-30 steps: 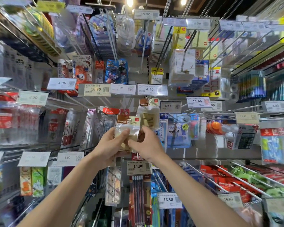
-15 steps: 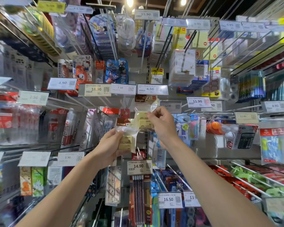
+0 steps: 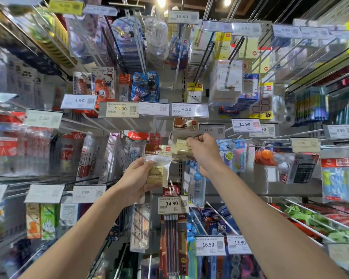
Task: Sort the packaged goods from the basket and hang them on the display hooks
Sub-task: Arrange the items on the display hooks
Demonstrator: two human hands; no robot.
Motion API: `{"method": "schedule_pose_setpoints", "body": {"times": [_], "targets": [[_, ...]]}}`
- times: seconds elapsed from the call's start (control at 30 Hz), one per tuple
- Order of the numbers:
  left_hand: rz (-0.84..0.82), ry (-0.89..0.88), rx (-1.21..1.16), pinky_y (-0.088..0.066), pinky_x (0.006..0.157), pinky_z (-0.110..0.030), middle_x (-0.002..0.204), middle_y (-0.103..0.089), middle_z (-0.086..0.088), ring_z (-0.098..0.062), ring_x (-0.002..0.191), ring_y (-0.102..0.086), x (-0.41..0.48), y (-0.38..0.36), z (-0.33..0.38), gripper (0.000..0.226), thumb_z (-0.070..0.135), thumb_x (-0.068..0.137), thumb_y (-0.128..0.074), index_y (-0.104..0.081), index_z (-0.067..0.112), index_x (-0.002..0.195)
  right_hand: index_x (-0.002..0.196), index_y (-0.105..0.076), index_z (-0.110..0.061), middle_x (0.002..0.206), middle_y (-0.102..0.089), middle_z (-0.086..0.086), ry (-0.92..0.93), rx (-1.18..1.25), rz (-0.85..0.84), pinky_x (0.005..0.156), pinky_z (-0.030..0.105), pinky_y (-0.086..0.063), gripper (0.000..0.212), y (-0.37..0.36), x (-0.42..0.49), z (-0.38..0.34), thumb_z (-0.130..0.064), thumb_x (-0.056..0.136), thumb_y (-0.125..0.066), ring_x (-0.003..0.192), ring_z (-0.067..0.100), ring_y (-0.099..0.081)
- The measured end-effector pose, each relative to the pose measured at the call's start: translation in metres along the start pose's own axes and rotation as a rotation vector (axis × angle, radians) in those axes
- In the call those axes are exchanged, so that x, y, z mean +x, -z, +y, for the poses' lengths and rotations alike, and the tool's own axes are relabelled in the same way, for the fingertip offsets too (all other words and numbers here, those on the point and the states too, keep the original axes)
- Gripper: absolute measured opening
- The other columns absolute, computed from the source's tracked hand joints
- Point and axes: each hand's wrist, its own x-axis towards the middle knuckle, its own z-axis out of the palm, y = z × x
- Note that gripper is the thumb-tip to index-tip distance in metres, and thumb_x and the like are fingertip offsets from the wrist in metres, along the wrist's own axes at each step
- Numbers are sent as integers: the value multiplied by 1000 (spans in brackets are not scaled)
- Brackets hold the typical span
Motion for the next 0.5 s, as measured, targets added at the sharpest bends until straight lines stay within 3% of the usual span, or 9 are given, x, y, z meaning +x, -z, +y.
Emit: {"method": "schedule_pose_setpoints", "body": {"times": [0.1,0.17,0.23,0.27,0.33,0.37,0.43,0.5], "targets": [[-16,2,-2,-61,52,-30,90,-73,-12,-28,79,-70,0,1,-1,21,19,110,-45,-63,10,115,98,-57,-8,89,-57,5,12,-85,48,71,36,-46,15,-1,3,2,-22,96,-62,78,20,-54],[-19,-2,-4,-61,52,-30,93,-72,-13,-28,79,-70,-1,1,-1,20,19,110,-45,-63,10,116,91,-59,-9,85,-65,5,8,-140,62,70,37,-54,18,-2,4,5,-26,95,-63,76,20,-64],[-19,-14,7,-61,53,-29,96,-71,-14,-28,81,-70,-2,2,-1,20,19,110,-47,-64,10,115,79,-61,-11,73,-72,5,14,-296,78,72,44,-61,33,-2,-2,8,-41,94,-61,67,22,-72],[-14,-25,20,-60,53,-29,99,-71,-15,-28,82,-70,-1,2,-1,19,19,109,-48,-64,10,114,72,-60,-12,64,-70,2,38,-446,103,66,41,-60,47,0,-7,12,-53,93,-57,60,21,-70],[5,-63,44,-59,52,-29,105,-71,-18,-29,83,-72,-1,2,-2,18,19,108,-51,-67,12,112,59,-49,-14,50,-53,-4,101,-724,180,48,29,-42,68,5,-17,19,-73,91,-47,47,18,-54],[13,-92,50,-59,51,-29,106,-72,-19,-29,84,-72,-1,1,-3,17,19,108,-52,-68,14,110,55,-43,-16,46,-44,-6,140,-771,174,46,26,-34,71,7,-24,22,-76,92,-44,43,17,-45],[25,-160,93,-58,50,-29,104,-73,-17,-29,83,-73,-4,-2,-3,17,19,107,-53,-70,17,107,53,-42,-18,44,-38,-7,222,-710,1,48,27,-36,69,9,-33,30,-72,96,-44,42,17,-40],[31,-237,173,-58,49,-32,98,-73,-17,-31,80,-74,-7,-9,-4,17,18,107,-54,-71,16,105,62,-52,-12,52,-50,-5,256,-575,-207,57,29,-45,61,10,-46,32,-64,94,-56,49,14,-50]]}}
